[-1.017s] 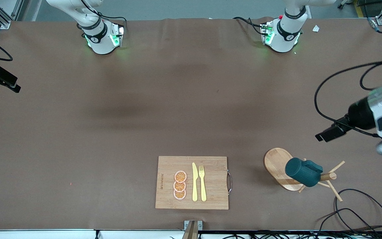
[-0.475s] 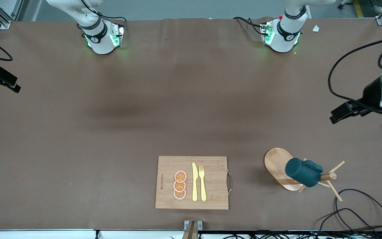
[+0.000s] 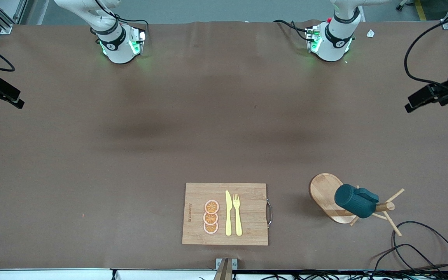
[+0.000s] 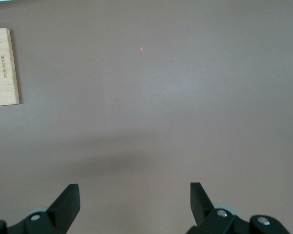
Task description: Pass cup and hang on rack
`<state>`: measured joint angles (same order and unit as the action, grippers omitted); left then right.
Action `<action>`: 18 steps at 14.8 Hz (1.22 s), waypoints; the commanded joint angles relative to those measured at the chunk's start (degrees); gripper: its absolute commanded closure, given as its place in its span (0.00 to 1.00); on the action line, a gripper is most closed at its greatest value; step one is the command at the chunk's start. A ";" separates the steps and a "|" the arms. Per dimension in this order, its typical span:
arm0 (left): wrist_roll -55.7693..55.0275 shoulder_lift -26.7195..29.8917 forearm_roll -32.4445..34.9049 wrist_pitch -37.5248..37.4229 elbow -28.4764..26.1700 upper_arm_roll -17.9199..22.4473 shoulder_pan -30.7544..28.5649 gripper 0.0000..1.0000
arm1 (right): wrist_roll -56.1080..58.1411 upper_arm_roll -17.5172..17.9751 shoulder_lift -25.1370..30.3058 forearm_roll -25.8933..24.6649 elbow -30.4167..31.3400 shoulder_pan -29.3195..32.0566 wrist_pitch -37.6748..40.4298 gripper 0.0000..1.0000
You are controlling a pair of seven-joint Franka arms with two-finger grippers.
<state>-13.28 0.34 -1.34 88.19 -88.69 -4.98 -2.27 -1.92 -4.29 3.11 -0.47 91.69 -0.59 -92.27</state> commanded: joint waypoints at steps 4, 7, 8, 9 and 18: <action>1.06 6.60 0.55 1.11 -8.87 -3.81 -0.72 0.00 | 0.16 -0.20 1.28 -0.67 0.77 -0.38 0.33 0.00; 1.33 7.05 0.55 1.02 -8.96 -4.59 -0.72 0.00 | 0.16 -0.20 1.29 -0.67 0.77 -0.38 0.16 0.00; 1.41 7.13 0.55 0.85 -8.96 -5.29 -0.72 0.00 | 0.16 -0.20 1.28 -0.67 0.86 -0.38 0.16 0.00; 1.33 7.22 0.55 0.67 -8.87 -5.56 -0.72 0.00 | 0.16 -0.20 1.28 -0.67 0.86 -0.38 0.16 0.00; 1.06 6.43 0.99 -0.03 -5.00 -5.83 -1.16 0.00 | 0.16 -0.20 1.37 -0.67 0.86 -0.38 0.16 0.00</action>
<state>-12.94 6.33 -1.28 88.71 -94.29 -10.46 -2.95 -1.92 -4.29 3.11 -0.47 91.69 -0.59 -92.27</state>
